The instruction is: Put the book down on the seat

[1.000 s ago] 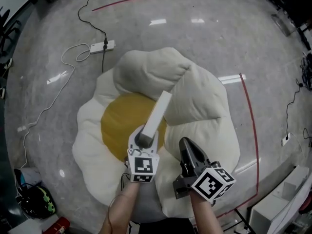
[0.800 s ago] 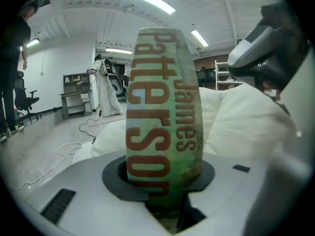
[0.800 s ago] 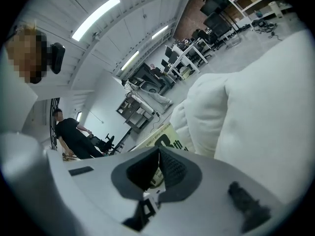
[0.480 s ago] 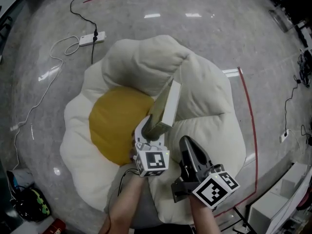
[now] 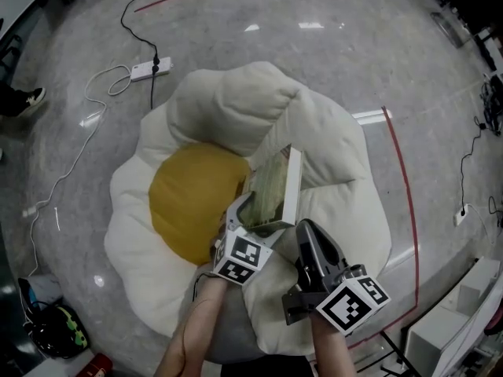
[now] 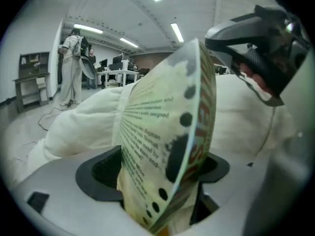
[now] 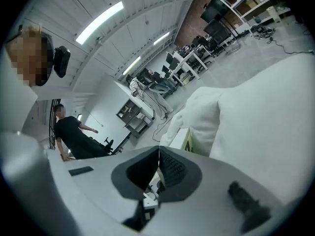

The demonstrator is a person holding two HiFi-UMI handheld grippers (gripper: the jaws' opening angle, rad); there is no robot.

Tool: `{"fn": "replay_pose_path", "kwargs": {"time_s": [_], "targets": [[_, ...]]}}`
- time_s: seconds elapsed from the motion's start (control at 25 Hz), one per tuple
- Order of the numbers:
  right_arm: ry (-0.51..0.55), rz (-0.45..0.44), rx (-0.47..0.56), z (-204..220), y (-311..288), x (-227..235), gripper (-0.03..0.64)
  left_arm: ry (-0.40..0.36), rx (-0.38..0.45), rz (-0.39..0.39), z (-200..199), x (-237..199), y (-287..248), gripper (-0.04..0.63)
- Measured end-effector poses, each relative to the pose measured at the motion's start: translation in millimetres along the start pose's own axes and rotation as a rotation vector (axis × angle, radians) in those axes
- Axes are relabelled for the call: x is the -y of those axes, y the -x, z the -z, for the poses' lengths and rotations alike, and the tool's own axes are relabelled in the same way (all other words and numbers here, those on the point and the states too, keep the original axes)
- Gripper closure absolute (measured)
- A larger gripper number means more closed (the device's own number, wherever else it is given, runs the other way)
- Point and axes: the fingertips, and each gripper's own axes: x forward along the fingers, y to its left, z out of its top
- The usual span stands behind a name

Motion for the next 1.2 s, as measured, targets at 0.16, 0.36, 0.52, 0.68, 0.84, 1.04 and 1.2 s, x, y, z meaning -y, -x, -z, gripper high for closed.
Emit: {"fn": "replay_pose_path", "kwargs": {"time_s": [0.16,0.36,0.52,0.68,0.84,1.04,1.2], "targets": [[-0.004,0.008,0.002,-5,10,0,0.604,0.042,-0.038,0.132,6,18,7,0.134],[-0.009,0.02,-0.008,-7,23,-1,0.604,0.015,-0.118,0.283,6,42,23,0.081],[-0.012,0.028,-0.015,-10,32,-7,0.604,-0.014,-0.151,0.327,3,57,38,0.081],[-0.002,0.038,-0.02,-18,39,-16,0.604,0.11,-0.125,0.319,-12,54,63,0.083],[0.004,0.041,-0.023,-21,42,-30,0.604,0.188,-0.039,0.265,-35,36,92,0.085],[-0.001,0.032,-0.012,-27,40,-49,0.604,0.192,0.05,0.175,-64,19,119,0.136],[0.017,0.038,-0.019,-34,40,-66,0.604,0.155,0.092,0.071,-86,9,141,0.431]]}}
